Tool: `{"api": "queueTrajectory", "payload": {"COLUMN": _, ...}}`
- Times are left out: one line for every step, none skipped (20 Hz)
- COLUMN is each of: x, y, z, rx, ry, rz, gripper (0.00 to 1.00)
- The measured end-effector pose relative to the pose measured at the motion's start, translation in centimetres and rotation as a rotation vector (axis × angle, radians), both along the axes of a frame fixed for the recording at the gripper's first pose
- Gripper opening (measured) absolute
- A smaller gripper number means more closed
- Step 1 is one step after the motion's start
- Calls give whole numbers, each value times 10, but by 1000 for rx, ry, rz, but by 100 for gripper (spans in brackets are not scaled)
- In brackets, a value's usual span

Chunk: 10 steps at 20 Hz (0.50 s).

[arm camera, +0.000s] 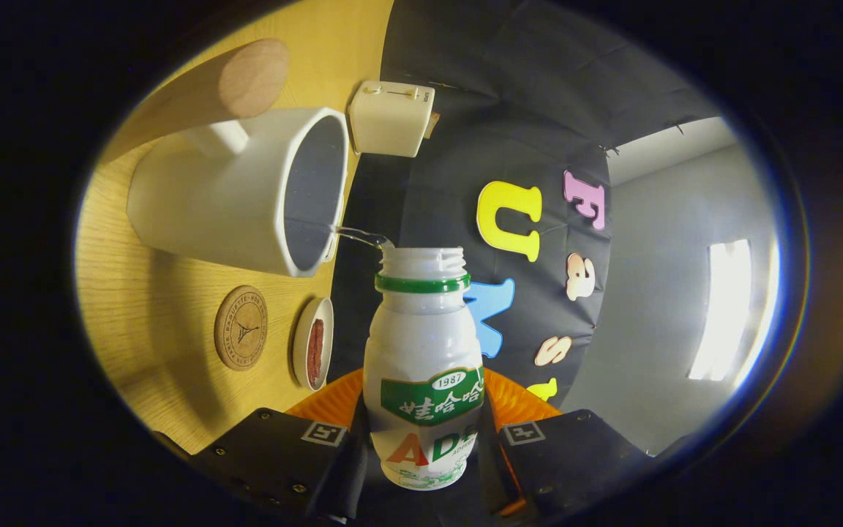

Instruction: Take the bottle from table, then pour the juice into the cup, finally place the bottle on the coaster

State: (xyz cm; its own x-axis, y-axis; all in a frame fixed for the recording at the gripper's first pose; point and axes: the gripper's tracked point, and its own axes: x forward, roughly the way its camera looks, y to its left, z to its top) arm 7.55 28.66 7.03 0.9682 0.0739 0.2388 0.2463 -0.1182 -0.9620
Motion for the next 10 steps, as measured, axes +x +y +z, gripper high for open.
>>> {"api": "queueTrajectory", "payload": {"x": 0, "y": 0, "z": 0, "rx": -2, "ry": -1, "rz": -1, "gripper": 63}}
{"api": "queueTrajectory", "payload": {"x": -1, "y": 0, "z": 0, "rx": -3, "ry": -2, "rz": 0, "gripper": 63}}
{"api": "queueTrajectory", "payload": {"x": -1, "y": 1, "z": 0, "rx": -5, "ry": -2, "rz": 1, "gripper": 63}}
{"api": "queueTrajectory", "payload": {"x": -1, "y": 0, "z": 0, "rx": -6, "ry": -3, "rz": 1, "gripper": 63}}
{"api": "queueTrajectory", "payload": {"x": -1, "y": 1, "z": 0, "rx": -7, "ry": -4, "rz": 2, "gripper": 63}}
{"api": "queueTrajectory", "payload": {"x": -1, "y": 1, "z": 0, "rx": -8, "ry": -3, "rz": 2, "gripper": 63}}
{"api": "queueTrajectory", "payload": {"x": -1, "y": 1, "z": 0, "rx": -8, "ry": -3, "rz": 1, "gripper": 63}}
{"api": "queueTrajectory", "payload": {"x": -1, "y": 0, "z": 0, "rx": -10, "ry": -2, "rz": 0, "gripper": 63}}
{"api": "queueTrajectory", "payload": {"x": -1, "y": 0, "z": 0, "rx": -11, "ry": -2, "rz": 0, "gripper": 63}}
{"api": "queueTrajectory", "payload": {"x": 0, "y": 0, "z": 0, "rx": -14, "ry": -1, "rz": -1, "gripper": 63}}
